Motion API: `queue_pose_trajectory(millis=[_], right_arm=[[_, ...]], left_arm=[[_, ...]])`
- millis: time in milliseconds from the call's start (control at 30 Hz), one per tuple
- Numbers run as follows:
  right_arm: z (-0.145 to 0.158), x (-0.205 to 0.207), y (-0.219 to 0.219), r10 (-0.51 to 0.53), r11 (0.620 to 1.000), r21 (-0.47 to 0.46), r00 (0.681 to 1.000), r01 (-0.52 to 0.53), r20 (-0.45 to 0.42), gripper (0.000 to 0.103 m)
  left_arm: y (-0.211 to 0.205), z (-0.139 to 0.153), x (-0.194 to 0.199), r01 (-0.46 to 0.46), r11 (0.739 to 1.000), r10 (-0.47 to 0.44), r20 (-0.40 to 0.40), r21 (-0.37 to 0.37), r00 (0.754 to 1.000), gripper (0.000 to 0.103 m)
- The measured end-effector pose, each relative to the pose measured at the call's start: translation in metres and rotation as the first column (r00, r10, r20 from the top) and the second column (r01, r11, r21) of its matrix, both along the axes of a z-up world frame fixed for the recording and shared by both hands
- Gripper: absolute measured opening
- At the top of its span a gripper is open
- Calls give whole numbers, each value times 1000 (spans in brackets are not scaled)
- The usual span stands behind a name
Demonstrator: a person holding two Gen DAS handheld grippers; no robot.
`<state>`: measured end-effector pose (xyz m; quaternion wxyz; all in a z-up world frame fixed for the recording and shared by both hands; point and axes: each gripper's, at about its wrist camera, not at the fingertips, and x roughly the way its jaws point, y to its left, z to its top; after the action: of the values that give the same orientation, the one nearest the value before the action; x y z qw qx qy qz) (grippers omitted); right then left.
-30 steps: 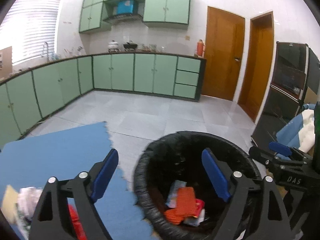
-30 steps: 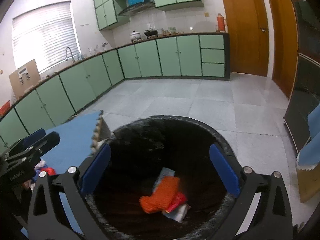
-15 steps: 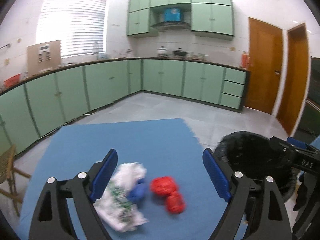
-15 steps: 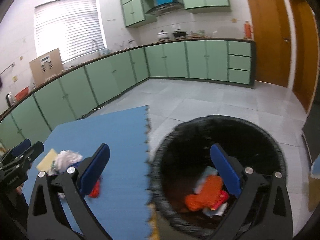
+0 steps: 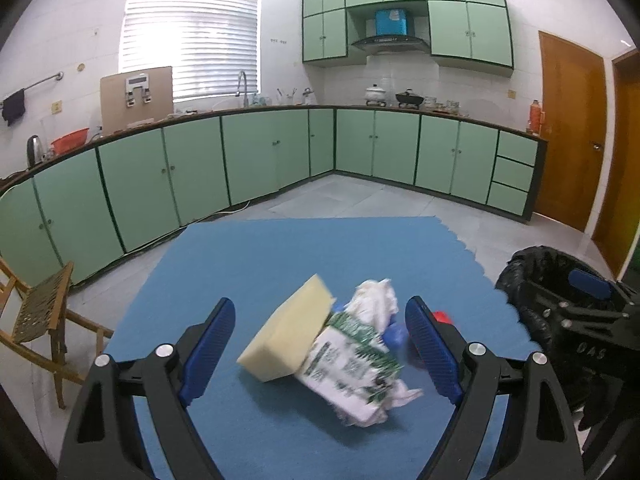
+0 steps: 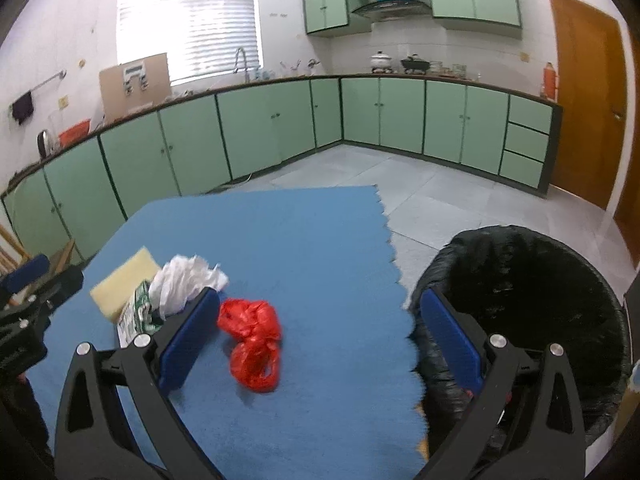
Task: Collect trash
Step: 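Grasp the red plastic bag with the right tool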
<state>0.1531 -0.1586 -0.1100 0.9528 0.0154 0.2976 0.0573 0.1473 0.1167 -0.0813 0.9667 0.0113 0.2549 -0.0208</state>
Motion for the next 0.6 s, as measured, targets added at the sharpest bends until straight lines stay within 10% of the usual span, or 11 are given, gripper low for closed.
queue_pose_trajectory(millis=[600], right_arm=[[-53,38,49,45,998,-41,994,-50,-104,92]], left_arm=[[22,-33,14,-59,998,60,-46,15,997,85]])
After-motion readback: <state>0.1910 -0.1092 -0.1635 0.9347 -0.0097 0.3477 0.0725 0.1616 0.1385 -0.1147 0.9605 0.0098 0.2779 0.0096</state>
